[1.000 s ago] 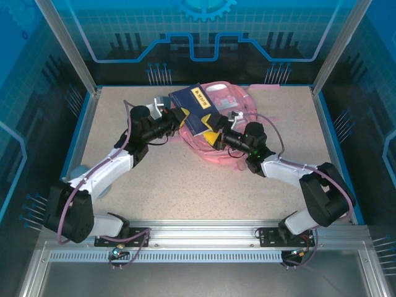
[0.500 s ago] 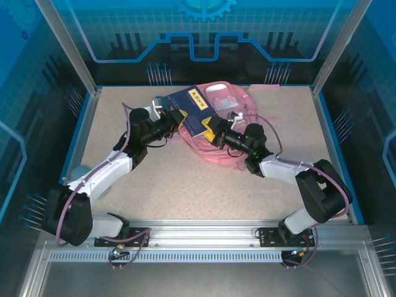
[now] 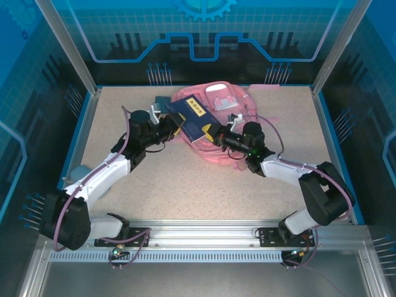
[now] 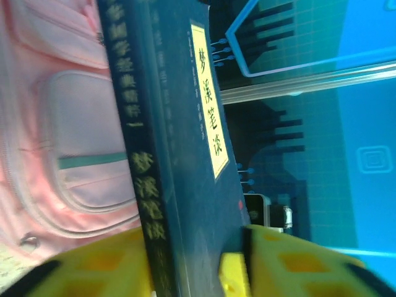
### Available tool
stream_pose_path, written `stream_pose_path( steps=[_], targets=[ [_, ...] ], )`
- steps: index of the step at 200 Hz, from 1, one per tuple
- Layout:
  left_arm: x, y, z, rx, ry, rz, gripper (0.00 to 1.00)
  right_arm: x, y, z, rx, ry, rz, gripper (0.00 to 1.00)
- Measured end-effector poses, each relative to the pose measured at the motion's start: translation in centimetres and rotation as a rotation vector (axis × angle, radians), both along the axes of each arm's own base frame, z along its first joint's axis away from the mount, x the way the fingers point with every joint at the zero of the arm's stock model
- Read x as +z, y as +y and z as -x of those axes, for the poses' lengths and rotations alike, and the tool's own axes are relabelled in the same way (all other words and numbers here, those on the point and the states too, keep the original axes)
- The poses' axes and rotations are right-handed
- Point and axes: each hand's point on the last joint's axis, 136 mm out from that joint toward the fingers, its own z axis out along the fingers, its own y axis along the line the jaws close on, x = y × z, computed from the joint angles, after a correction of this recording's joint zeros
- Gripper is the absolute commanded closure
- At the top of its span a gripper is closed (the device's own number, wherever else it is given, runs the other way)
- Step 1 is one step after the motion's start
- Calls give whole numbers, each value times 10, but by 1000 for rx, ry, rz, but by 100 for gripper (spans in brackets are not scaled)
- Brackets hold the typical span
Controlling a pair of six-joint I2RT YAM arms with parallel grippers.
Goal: Pack the student bag
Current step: Pass the book, then open the student bag at the top-center of the table.
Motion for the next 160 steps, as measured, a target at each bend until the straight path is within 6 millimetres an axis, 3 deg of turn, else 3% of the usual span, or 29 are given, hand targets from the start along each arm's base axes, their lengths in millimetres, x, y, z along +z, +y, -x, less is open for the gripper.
stream_pose_path(
  steps=[19, 45, 93, 108, 137, 160],
  targets=[
    [-11, 8, 6, 18, 46, -70, 15, -9, -10, 0, -34, -31, 105, 100],
    [-15, 21, 15, 29, 57, -193, 5, -14, -32, 3, -81, -83, 256, 100],
    [-13, 26, 28, -84, 17, -416, 1, -2, -102, 11, -223, -134, 516, 100],
    [-10, 20, 28, -140, -16, -478, 1, 9, -125, 16, -276, -139, 589, 100],
    [-13, -12, 28, -294, -93, -586, 6, 26, -172, 29, -372, -91, 725, 100],
    [-17, -37, 25, -402, -162, -671, 8, 25, -197, 41, -411, -42, 797, 100]
  ],
)
